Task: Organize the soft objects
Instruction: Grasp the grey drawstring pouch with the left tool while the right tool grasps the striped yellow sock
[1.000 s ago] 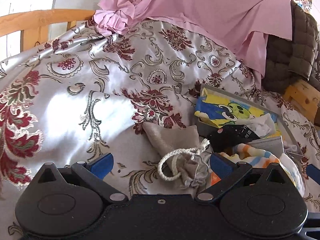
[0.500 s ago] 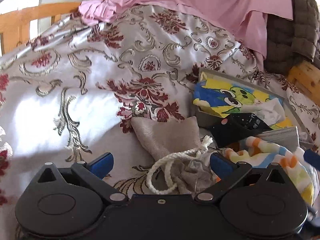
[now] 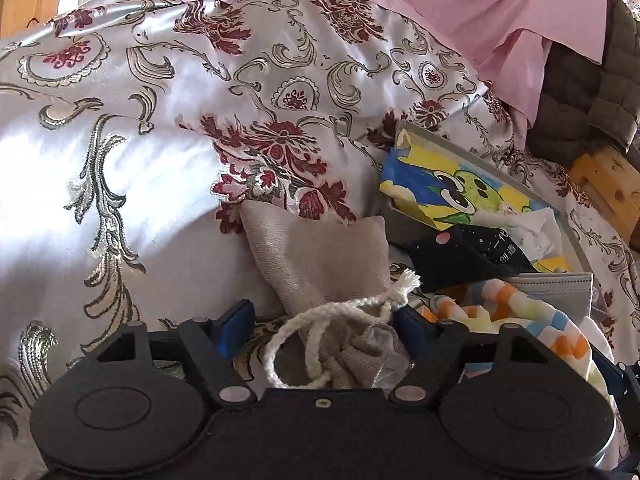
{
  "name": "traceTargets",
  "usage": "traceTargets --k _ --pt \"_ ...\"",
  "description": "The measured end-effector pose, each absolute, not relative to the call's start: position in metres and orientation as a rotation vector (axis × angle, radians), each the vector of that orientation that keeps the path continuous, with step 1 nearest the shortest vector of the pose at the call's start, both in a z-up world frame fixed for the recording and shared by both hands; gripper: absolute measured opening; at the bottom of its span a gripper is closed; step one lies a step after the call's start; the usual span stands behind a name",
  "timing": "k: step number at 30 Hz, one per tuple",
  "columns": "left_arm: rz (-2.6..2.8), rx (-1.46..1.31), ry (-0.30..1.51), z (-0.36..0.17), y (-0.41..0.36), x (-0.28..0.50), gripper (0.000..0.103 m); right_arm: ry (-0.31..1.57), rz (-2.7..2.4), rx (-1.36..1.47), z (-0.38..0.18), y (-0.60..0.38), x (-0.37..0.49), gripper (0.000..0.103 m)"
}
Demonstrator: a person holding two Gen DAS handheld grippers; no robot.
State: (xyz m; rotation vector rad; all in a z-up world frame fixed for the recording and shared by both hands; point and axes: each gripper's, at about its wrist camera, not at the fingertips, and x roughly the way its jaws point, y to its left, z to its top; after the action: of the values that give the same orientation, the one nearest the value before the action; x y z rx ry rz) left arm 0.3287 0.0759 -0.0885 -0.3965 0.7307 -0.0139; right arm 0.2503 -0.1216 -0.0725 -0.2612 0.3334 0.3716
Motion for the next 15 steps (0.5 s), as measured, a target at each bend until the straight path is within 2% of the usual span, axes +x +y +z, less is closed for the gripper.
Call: traceTargets --k 2,6,12,15 --pt "-0.021 -0.411 0.733 -0.0888 0.0764 0.3286 0.070 0.337 0.363 -0.270 -0.0737 -0.1212 0.2507 0.069" --pt "-0.045 -0.446 0.742 -0.0900 0.0754 0.3282 0.056 0.334 0.349 -0.282 -0.0748 -0.1216 0.2508 0.053" --pt "-0.060 -0.434 0.737 -0.0892 0.0703 0.3266 0.043 0.329 0.347 -0.293 -0.0738 -0.1217 0.2497 0.034" --pt "-0.050 -0.449 0.732 -0.0881 0.0703 0.3241 0.039 0.329 0.348 -0.307 -0.0736 -0.1204 0.2476 0.028"
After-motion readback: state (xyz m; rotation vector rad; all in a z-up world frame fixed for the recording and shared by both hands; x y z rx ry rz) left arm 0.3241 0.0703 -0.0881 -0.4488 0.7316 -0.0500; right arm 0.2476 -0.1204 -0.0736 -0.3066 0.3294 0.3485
